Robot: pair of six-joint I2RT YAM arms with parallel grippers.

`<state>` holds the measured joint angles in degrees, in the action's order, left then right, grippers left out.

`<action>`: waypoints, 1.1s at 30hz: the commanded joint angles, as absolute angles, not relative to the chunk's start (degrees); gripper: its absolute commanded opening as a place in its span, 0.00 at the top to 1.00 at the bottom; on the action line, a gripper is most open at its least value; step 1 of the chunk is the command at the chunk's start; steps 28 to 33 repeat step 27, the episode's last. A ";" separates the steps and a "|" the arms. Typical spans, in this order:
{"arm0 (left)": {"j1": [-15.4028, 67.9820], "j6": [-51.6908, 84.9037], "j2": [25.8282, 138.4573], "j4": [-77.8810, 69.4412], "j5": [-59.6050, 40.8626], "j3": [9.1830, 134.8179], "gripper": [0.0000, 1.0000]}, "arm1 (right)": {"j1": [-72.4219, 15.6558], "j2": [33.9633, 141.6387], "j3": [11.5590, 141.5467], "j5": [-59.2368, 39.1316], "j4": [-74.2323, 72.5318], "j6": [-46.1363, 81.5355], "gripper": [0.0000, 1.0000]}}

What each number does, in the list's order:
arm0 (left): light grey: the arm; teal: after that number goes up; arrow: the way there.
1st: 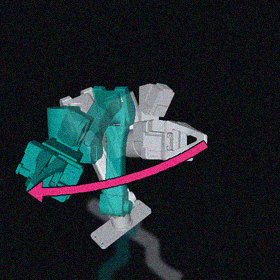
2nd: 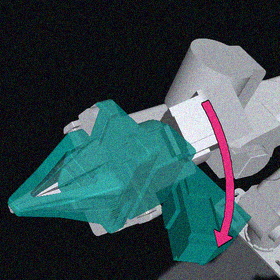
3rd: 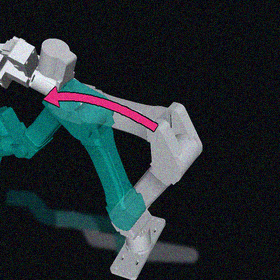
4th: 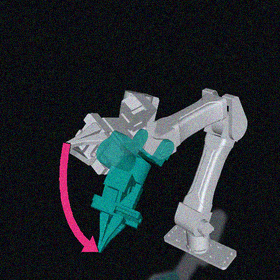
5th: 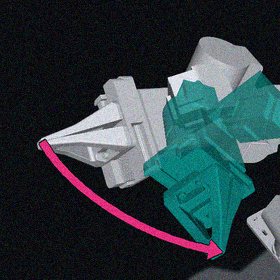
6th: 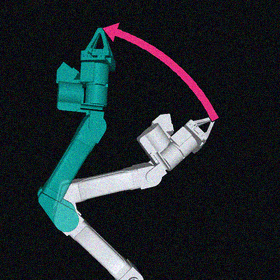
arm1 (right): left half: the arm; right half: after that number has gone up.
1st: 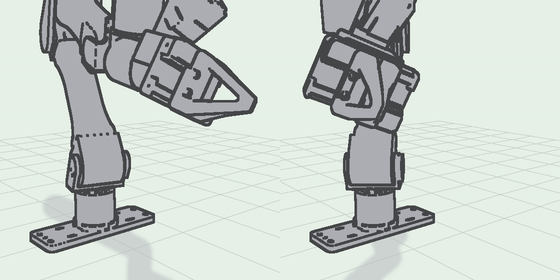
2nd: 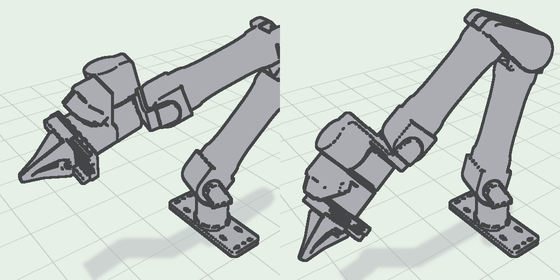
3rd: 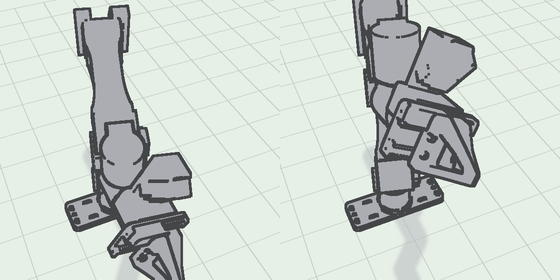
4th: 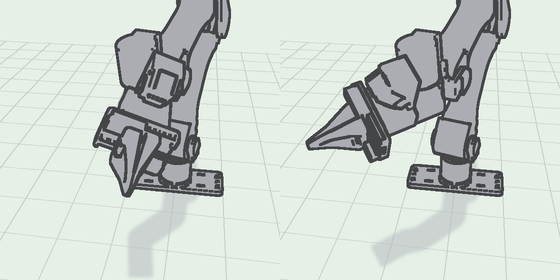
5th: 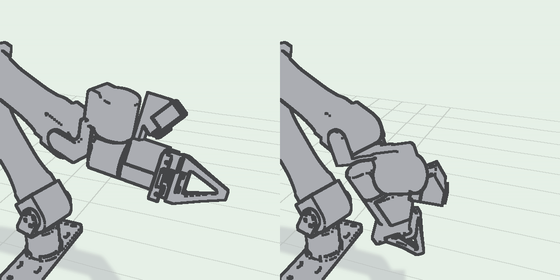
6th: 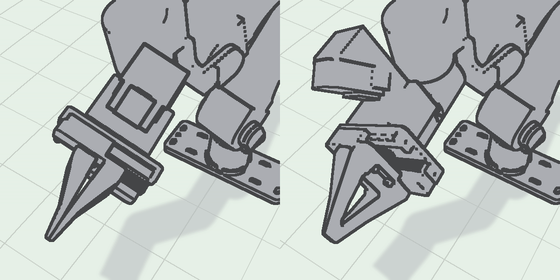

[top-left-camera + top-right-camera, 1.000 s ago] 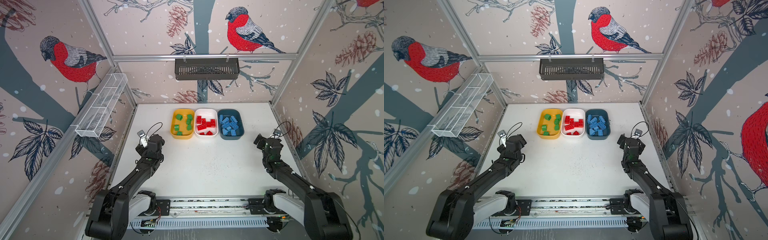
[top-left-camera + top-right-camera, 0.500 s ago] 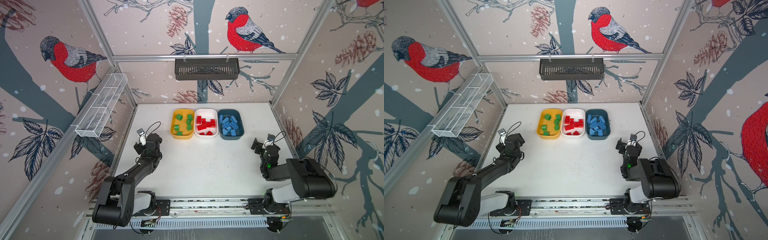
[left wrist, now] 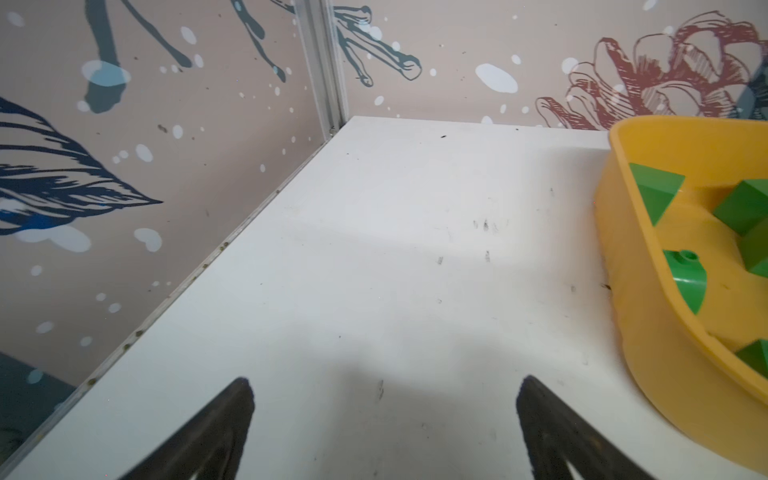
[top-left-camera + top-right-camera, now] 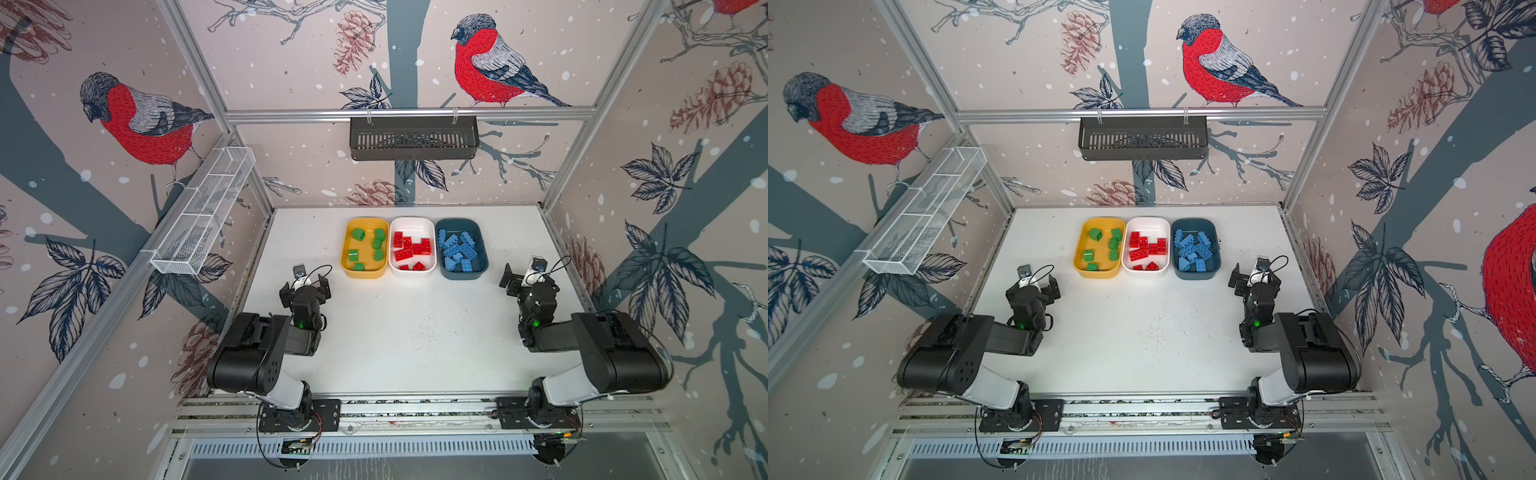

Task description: Sort the legos into containers by color

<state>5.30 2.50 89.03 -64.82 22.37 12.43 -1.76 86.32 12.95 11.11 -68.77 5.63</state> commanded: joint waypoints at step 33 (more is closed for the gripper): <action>5.10 1.59 89.87 -78.18 24.46 12.34 0.01 | -1.56 85.97 13.51 11.60 -68.45 5.01 0.01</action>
